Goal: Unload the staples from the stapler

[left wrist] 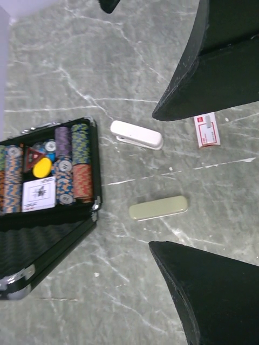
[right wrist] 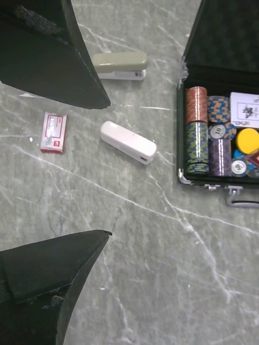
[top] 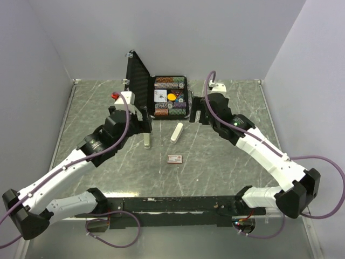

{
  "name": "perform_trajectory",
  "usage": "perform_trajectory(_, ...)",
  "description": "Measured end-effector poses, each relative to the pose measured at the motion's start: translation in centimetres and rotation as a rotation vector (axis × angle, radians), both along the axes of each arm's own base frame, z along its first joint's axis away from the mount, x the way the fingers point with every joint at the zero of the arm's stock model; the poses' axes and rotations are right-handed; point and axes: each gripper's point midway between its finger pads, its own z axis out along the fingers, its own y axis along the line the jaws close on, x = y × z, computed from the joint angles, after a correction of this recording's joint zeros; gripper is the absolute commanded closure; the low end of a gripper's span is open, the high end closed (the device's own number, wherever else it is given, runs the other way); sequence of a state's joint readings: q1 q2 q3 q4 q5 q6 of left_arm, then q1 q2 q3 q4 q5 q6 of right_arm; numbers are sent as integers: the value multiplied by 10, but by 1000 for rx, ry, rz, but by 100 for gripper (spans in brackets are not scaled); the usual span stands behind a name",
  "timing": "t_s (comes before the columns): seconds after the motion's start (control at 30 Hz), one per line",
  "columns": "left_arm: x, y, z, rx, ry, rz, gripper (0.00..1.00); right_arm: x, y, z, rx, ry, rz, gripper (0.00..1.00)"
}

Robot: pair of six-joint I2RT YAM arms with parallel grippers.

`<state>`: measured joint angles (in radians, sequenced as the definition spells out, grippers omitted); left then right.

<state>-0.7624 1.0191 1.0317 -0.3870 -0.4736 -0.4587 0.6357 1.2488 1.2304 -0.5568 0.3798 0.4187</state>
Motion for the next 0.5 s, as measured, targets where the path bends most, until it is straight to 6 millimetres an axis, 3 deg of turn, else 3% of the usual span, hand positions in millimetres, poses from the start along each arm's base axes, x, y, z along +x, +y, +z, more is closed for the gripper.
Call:
perform_trajectory(0.13, -1, 5, 9, -4, -29, 13, 3, -5, -9, 12, -5, -31, -16, 0)
perform_trajectory(0.5, 1, 9, 5, 30, -38, 24, 3, -11, -30, 39, -61, -126, -19, 0)
